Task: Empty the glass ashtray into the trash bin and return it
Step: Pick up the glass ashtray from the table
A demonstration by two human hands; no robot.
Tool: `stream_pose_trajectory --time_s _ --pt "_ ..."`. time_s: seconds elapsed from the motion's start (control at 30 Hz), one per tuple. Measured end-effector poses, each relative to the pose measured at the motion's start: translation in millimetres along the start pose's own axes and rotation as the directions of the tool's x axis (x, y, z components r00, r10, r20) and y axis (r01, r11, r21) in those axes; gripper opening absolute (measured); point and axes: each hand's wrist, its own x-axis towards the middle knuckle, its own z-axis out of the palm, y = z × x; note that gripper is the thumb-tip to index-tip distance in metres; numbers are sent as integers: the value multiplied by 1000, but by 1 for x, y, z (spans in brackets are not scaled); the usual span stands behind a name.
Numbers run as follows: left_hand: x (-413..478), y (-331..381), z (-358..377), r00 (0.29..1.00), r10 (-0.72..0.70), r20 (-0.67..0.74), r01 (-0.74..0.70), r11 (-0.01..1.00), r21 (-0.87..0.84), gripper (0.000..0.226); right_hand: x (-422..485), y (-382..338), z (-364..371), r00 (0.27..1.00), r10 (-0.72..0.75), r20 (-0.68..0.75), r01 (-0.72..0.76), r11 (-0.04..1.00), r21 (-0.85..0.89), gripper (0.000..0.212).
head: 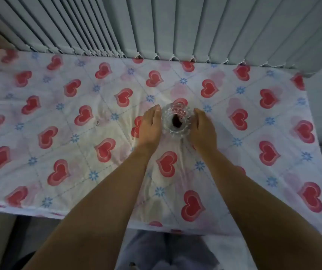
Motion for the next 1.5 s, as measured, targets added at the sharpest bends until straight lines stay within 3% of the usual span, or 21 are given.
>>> stream_pose_trajectory --time_s 0.17,0.3,0.63,0.7,0.77,1.0,1.2,1.5 --pt "13 -5 14 999 -42 21 45 982 -184 50 12 12 22 1000 -4 -7 3 994 -107 55" --pt "18 -6 25 999 -46 26 51 968 -246 46 9 12 25 1000 -10 -9 9 984 -180 57" --pt "23 -4 34 994 -107 -15 95 938 -333 46 10 10 26 1000 0 -5 0 994 -112 56" --pt "21 1 32 988 -155 -7 142 919 -367 45 9 9 24 1000 20 6 -20 999 -37 57" --pt "18 7 30 983 -181 -3 165 903 -397 45 6 0 19 996 84 18 -86 983 161 51" --pt "-6 37 22 988 -151 38 151 865 -479 44 -11 -49 -9 973 199 -118 -98 817 568 37" --pt "-35 60 13 998 -59 32 67 868 -493 46 -19 -82 -37 941 288 -179 -102 745 659 34" --pt "-60 71 -13 1000 -16 23 26 824 -566 40 -37 -94 -60 949 300 -96 -105 588 802 30"
